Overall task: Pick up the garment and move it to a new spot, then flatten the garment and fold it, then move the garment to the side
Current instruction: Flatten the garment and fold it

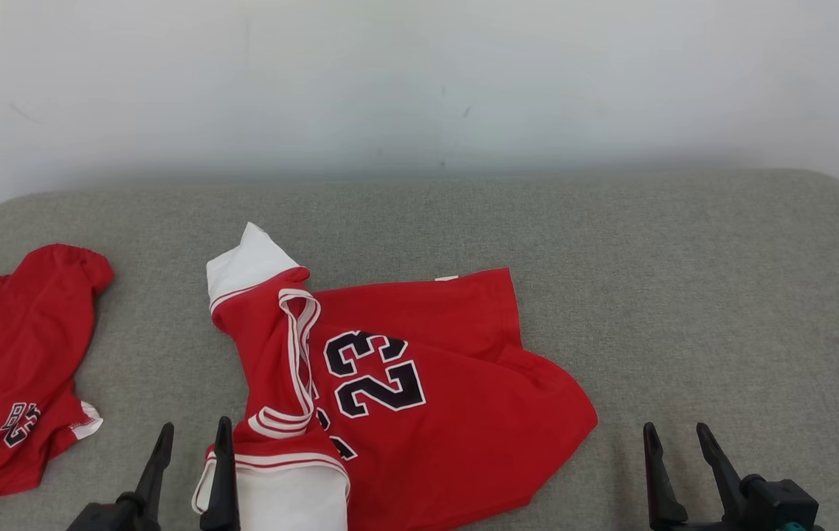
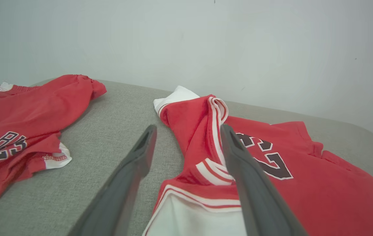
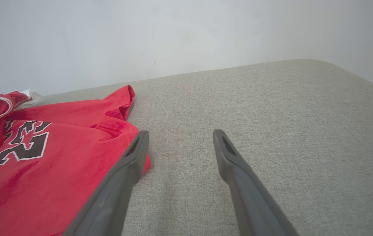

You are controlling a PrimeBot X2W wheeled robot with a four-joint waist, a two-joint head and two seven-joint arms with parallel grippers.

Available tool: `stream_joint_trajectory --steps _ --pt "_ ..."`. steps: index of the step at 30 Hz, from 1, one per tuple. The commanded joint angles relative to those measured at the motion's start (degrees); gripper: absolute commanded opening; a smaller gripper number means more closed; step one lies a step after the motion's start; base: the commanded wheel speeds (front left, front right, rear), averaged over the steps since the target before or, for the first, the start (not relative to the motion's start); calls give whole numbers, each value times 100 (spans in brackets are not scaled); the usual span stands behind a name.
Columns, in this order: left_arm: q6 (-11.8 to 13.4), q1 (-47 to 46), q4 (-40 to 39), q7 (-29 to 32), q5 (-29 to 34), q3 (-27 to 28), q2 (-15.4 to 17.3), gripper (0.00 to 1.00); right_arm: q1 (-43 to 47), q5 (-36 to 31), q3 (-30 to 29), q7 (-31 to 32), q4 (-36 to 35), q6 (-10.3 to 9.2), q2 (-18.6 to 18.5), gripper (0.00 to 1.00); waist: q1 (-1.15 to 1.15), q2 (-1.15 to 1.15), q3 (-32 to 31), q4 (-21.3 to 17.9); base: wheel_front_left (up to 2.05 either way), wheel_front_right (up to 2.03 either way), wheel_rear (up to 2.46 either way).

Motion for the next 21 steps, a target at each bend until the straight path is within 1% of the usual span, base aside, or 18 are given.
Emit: stream_joint_trajectory --steps 1,6,12,13,15,21 --pt "-20 16 -20 -12 74 20 -18 100 13 -2 10 -7 0 21 -1 100 0 0 -3 -10 0 0 0" --pt "-127 -50 -51 -13 196 145 -104 100 47 16 6 -7 4 21 -1 100 0 0 0 -26 0 0 0" --pt "-114 28 -189 -12 557 430 -199 100 -13 -80 80 -7 68 21 -1 100 0 0 -27 -7 0 0 0" --pt "-140 66 -205 -13 645 574 -262 100 -80 -118 128 -7 154 21 -1 100 0 0 -45 13 0 0 0" --pt "-139 120 -192 -13 766 670 -302 100 -156 -178 234 -7 320 21 0 100 0 0 -63 36 0 0 0" --pt "-253 279 -102 -12 882 989 -448 100 -632 -493 532 -6 1033 21 -3 100 0 0 -75 140 0 0 0"
